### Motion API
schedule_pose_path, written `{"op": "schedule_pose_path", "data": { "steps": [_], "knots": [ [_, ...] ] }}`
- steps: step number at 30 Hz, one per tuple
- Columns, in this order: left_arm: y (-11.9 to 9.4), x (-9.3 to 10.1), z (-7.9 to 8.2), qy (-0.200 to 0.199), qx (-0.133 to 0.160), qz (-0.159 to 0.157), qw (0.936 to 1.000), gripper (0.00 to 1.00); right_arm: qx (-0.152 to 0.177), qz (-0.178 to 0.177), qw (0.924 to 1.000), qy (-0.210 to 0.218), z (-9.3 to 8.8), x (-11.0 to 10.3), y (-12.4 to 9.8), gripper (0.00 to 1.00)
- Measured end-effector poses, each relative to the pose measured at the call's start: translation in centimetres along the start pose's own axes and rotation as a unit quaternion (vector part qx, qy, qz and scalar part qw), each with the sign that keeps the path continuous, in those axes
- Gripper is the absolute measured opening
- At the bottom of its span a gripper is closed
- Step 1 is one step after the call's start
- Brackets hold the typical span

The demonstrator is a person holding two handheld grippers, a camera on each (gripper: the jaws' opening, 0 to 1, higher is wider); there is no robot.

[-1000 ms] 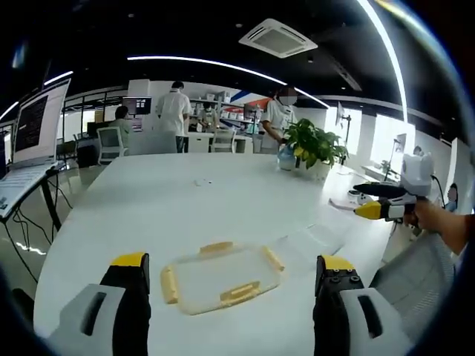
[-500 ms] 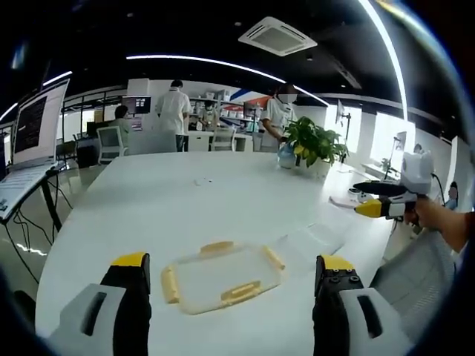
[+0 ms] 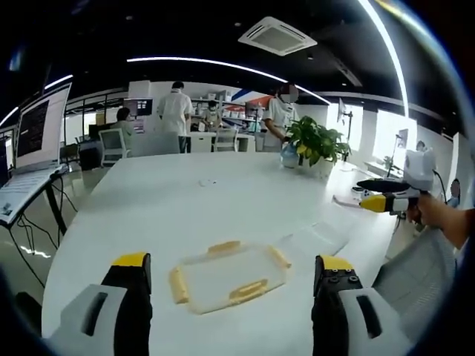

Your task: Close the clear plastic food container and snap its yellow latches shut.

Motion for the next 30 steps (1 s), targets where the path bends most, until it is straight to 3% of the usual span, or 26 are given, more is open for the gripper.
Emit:
{"op": "schedule_pose_path", "data": {
  "steps": [12,19,25,30],
  "knots": [
    [-0.1,-0.4,0.4,0.004,0.003,-0.005,1.0,0.89,0.0,0.001,1.0,0.006,0.0,0.3,-0.1,0.71],
    [0.3,-1.1,1.6,0.028,0.002,-0.013,0.9995,0.89,-0.001,0.009,1.0,-0.002,0.2,0.4,0.1,0.71],
    [0.9,-1.9,2.6,0.036,-0.008,-0.028,0.9989,0.99,0.0,0.022,0.9997,-0.011,0.8,0.5,0.8,0.71],
    [1.3,-2.9,3.0,0.081,-0.032,-0.048,0.995,0.99,0.0,0.042,0.9986,-0.032,1.5,0.4,1.8,0.72]
  ]
}}
Point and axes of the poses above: the point that each gripper's makers call its tool centre point, and the gripper's own axes: y roughly forward along the fingers, x roughly to its right, z roughly out of its top, the point moved 6 cm from there along -y, roughly backward along the fingers, and after that the axes turned 15 degrees about -y, right-handed, at the moved point
